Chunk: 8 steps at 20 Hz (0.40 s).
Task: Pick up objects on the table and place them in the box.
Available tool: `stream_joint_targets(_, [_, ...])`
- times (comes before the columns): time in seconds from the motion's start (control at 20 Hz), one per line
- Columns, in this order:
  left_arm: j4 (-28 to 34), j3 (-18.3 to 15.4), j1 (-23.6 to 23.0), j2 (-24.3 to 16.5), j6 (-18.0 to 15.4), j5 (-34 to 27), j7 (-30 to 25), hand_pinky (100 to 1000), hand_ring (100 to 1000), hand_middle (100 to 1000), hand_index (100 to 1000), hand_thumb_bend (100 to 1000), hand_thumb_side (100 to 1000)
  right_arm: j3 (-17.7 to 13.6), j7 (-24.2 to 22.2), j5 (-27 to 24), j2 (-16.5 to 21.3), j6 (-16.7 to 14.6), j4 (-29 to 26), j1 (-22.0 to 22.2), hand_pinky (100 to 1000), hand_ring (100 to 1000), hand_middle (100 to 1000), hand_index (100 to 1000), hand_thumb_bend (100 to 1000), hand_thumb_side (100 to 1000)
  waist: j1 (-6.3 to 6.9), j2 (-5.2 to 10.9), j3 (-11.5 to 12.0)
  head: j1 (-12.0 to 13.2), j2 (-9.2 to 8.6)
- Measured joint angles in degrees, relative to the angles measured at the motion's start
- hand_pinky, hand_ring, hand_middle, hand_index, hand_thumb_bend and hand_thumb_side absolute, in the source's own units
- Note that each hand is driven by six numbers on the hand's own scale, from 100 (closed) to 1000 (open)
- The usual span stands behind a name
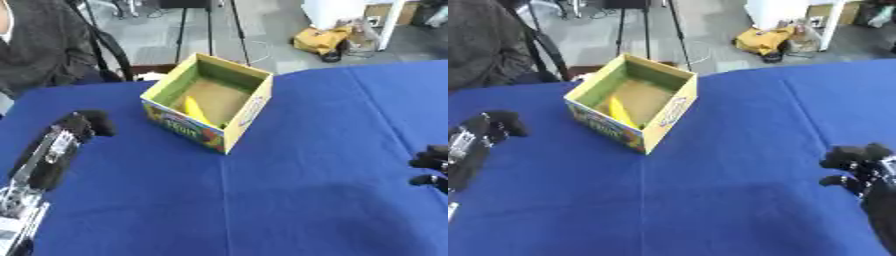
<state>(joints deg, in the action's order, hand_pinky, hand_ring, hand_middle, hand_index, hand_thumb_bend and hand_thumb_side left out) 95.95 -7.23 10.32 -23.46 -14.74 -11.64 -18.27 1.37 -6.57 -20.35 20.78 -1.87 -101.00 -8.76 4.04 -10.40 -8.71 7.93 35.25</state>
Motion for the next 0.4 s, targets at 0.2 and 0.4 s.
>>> stream_joint_targets(0.2, [0.4, -0.8, -0.3, 0.3, -0.5, -0.8, 1.9, 693, 594, 522, 701, 100, 542, 0.0, 0.0, 0.0, 0.0, 0.0, 0.0, 0.0, 578, 722, 656, 736, 100, 887, -0.05, -0.04, 0.1, -0.1, -0.02])
stream_joint_targets(0.4, [0.5, -0.9, -0.3, 0.4, -1.1, -2.2, 5.3, 669, 549, 469, 634, 100, 546, -0.1, 0.0, 0.0, 0.0, 0.0, 0.0, 0.0, 579, 722, 656, 736, 100, 884, -0.31, -0.04, 0.2, -0.2, -0.04])
